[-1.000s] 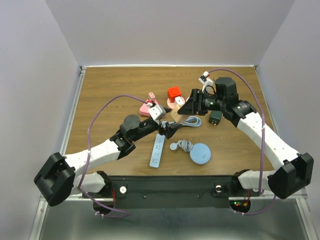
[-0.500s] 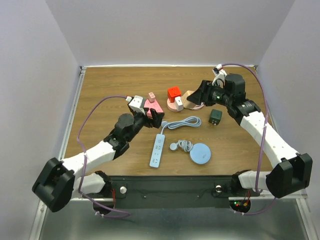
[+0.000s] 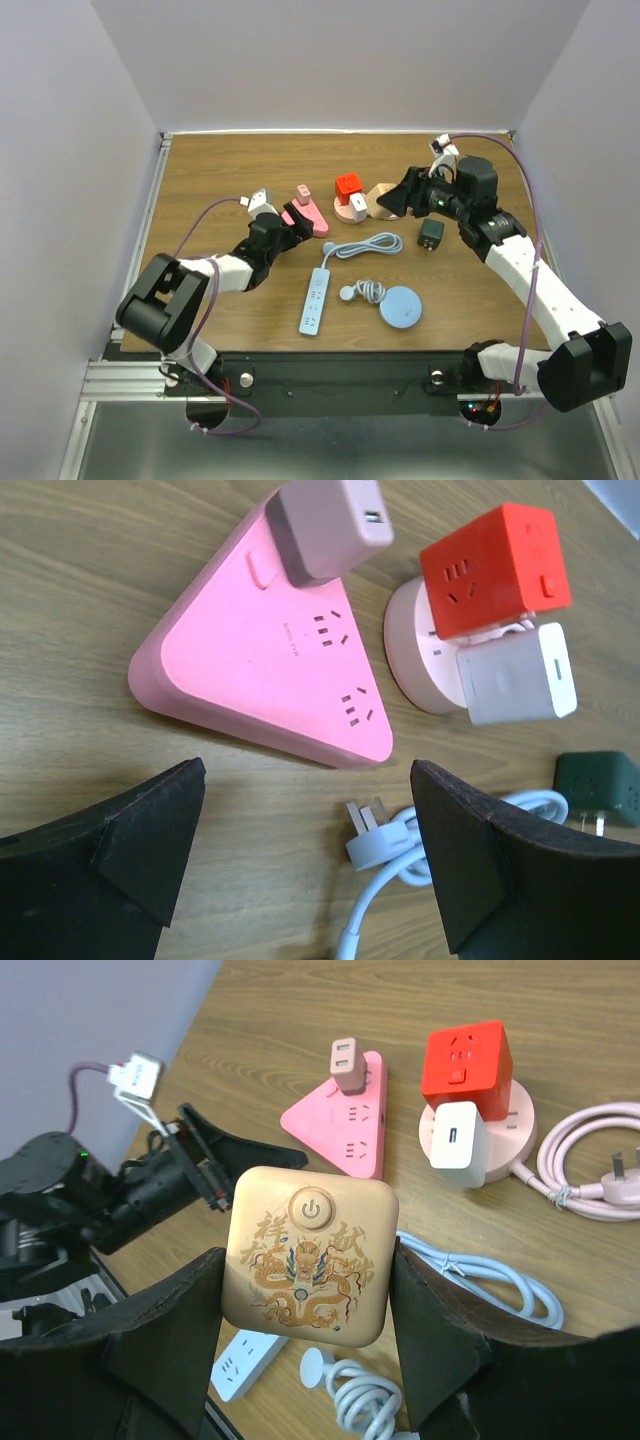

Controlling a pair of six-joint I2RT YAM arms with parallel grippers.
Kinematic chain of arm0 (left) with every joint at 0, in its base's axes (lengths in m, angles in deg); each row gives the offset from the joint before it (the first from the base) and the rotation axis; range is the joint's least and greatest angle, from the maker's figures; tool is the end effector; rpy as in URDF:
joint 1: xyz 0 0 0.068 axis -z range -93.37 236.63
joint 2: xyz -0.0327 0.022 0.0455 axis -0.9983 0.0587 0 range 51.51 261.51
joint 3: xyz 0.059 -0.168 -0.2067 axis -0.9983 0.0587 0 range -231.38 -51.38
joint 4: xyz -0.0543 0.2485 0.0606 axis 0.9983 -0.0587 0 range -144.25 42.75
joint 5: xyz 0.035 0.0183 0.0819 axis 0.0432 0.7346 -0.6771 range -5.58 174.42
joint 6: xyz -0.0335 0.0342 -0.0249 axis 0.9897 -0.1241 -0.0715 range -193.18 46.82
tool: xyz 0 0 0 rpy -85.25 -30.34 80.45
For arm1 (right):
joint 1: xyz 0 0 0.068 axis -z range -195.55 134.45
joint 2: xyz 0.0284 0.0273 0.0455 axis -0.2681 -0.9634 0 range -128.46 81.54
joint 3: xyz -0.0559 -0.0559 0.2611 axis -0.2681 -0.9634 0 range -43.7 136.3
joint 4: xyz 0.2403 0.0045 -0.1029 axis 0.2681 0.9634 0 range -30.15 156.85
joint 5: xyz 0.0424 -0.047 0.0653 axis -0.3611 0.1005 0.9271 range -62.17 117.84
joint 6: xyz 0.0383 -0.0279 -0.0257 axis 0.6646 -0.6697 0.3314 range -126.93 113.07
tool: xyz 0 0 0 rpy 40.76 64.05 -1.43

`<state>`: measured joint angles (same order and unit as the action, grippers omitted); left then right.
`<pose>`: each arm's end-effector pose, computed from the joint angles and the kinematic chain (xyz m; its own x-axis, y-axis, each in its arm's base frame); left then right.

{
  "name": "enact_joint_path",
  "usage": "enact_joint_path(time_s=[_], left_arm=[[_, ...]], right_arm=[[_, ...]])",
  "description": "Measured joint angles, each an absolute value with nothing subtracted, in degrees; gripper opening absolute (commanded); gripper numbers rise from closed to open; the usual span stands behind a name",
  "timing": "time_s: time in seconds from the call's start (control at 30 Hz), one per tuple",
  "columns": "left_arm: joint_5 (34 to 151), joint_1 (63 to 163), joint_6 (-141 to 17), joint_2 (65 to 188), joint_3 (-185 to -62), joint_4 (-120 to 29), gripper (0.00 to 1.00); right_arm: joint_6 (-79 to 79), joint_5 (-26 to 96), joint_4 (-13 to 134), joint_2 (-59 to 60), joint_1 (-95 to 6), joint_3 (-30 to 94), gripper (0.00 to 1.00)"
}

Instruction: Insert the plug

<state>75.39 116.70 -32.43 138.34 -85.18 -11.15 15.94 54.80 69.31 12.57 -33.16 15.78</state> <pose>0.2669 -0.1479 0.1856 -0.4290 -0.4966 -0.7546 0.1118 0.7997 -0.5898 0.2590 0.0991 0.3444 -0.5488 0.1893 -0.8142 -0.5047 0.7014 0.5033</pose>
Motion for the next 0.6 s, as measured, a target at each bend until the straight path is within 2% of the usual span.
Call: enact_joint_path(time_s=[0.23,0.6], left_arm=[[76.3,116.1,-22.8,147.3,-85.2,-4.6,0.93],[73.7,116.1,-16.0,153.1,-88.2,1.4,0.93]], right_arm=[[15.0,54.9,68.6,15.4,-33.2,15.7,0.0],[13.8,55.3,68.4,16.5,-33.2,15.3,0.0]])
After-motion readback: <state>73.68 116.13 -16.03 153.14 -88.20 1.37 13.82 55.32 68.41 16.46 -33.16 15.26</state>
